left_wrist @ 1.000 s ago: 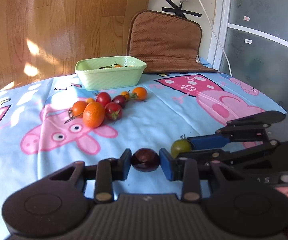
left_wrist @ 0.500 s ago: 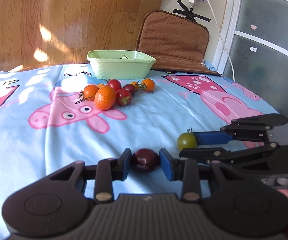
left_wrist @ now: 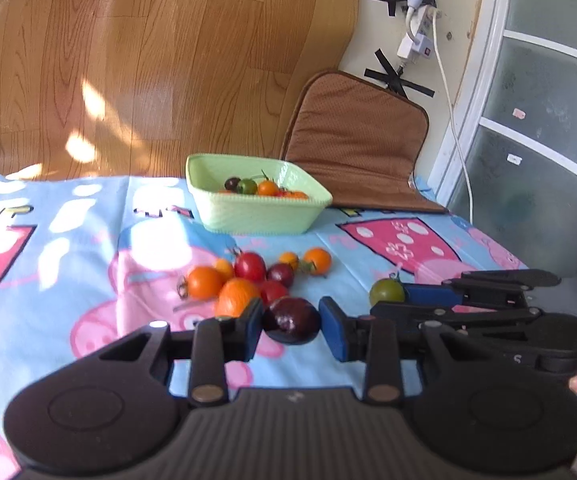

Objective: Organize fruits
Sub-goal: 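Carry both fruits over the green basket and open both grippers to drop them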

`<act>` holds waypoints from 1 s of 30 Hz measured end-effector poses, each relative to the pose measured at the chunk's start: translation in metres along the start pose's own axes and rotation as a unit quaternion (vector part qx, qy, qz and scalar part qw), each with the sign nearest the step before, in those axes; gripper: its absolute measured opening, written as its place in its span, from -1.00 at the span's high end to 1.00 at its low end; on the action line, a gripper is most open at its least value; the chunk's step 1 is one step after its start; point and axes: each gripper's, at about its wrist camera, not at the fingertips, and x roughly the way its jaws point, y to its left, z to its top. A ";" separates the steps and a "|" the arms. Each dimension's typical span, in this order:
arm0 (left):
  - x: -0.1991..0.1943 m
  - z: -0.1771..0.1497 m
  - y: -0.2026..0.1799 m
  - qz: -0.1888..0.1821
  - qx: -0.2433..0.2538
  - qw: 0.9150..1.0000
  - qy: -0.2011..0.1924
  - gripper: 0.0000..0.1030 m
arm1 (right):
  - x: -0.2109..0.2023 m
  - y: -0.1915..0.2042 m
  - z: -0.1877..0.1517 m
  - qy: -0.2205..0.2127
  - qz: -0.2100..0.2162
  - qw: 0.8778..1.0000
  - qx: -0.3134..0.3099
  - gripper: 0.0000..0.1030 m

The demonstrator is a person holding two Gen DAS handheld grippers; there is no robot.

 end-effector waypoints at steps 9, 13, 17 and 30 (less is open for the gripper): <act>0.090 0.090 0.041 -0.001 -0.039 0.999 0.001 0.39 | 0.058 -0.056 0.065 -0.037 -0.031 0.999 0.019 0.44; 0.140 0.108 0.055 0.011 -0.057 0.998 0.024 0.39 | 0.094 -0.073 0.076 -0.023 -0.036 0.999 0.033 0.44; 0.173 0.112 0.066 0.029 -0.067 0.996 0.043 0.39 | 0.122 -0.074 0.074 -0.006 -0.041 0.999 0.022 0.42; 0.119 0.106 0.074 0.009 -0.073 0.997 -0.004 0.18 | 0.085 -0.062 0.068 -0.037 -0.022 0.999 0.031 0.23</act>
